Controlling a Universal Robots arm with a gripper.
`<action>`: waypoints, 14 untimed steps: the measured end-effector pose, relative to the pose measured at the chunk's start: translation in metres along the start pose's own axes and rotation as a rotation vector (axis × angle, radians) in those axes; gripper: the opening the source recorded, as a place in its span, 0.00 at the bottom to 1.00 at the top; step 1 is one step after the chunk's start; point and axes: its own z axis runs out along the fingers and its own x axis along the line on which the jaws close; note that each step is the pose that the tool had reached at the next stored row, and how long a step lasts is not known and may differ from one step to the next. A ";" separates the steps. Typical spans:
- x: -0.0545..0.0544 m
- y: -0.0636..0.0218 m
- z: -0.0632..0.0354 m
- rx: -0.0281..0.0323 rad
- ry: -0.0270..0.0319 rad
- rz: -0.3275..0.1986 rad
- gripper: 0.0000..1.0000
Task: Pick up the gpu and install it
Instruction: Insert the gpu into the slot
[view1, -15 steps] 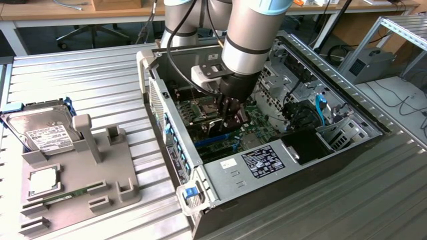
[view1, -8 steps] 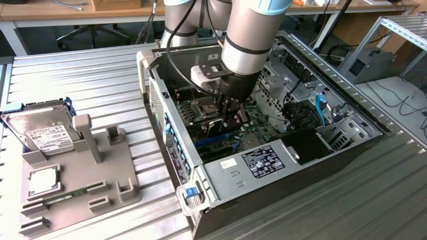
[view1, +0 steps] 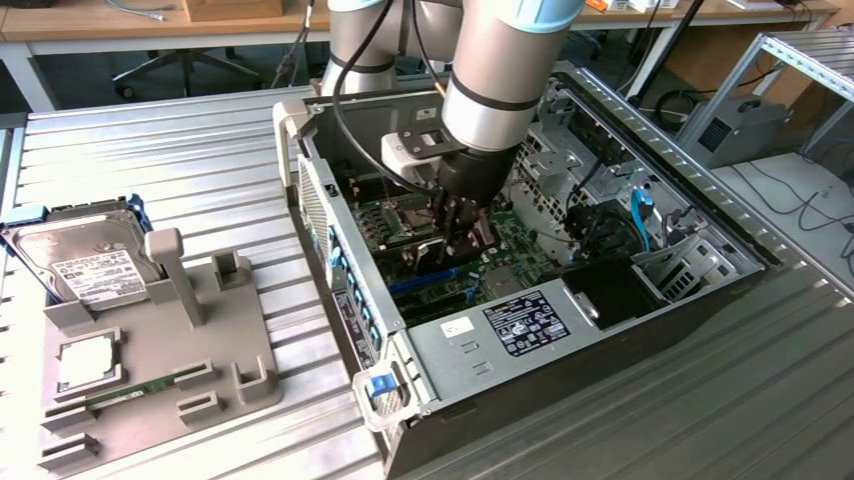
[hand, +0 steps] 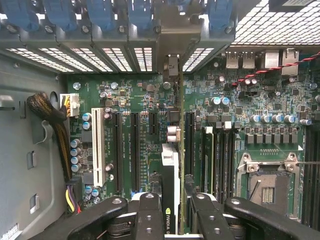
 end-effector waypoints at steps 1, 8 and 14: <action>0.000 0.0004 0.0001 0.0000 0.0001 0.000 0.27; 0.000 0.0010 0.0008 0.0003 0.0001 0.000 0.27; 0.000 0.0011 0.0009 0.0027 -0.0001 0.000 0.27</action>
